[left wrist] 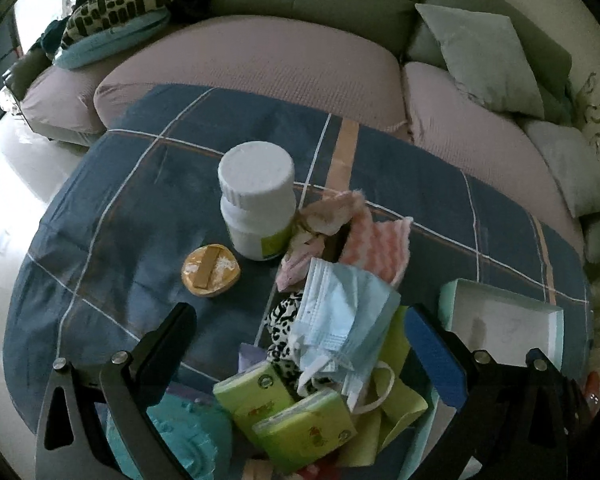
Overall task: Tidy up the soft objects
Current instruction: 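Move both grippers over the pile of soft items beside the white tray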
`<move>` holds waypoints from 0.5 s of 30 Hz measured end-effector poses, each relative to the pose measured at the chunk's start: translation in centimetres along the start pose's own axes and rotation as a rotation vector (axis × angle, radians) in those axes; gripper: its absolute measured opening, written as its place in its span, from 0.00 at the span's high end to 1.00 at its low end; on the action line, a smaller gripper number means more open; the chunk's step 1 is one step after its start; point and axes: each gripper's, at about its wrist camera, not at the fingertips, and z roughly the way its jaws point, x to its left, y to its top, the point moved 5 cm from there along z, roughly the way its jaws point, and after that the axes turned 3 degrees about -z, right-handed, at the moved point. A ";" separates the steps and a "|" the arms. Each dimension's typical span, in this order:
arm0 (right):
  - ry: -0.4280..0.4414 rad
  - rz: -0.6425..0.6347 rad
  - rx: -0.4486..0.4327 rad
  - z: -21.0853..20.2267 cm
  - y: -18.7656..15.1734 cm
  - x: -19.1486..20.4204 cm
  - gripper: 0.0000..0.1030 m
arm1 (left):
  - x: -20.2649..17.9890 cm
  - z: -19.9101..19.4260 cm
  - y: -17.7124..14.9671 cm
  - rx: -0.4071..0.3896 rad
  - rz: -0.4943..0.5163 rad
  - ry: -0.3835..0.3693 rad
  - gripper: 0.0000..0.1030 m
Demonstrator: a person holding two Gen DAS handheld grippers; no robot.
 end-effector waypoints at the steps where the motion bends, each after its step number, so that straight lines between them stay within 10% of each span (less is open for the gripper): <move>1: -0.007 0.007 0.012 0.4 0.1 -0.1 0.00 | 0.0 0.1 0.0 0.000 -0.004 -0.001 0.00; 11: -0.026 0.042 0.065 2.6 -0.7 -0.9 0.00 | 0.6 2.2 -0.1 0.040 -0.050 0.047 0.01; 15: -0.037 0.064 0.066 2.5 -1.1 -1.5 0.00 | 0.3 2.4 -0.2 0.034 -0.017 0.061 0.17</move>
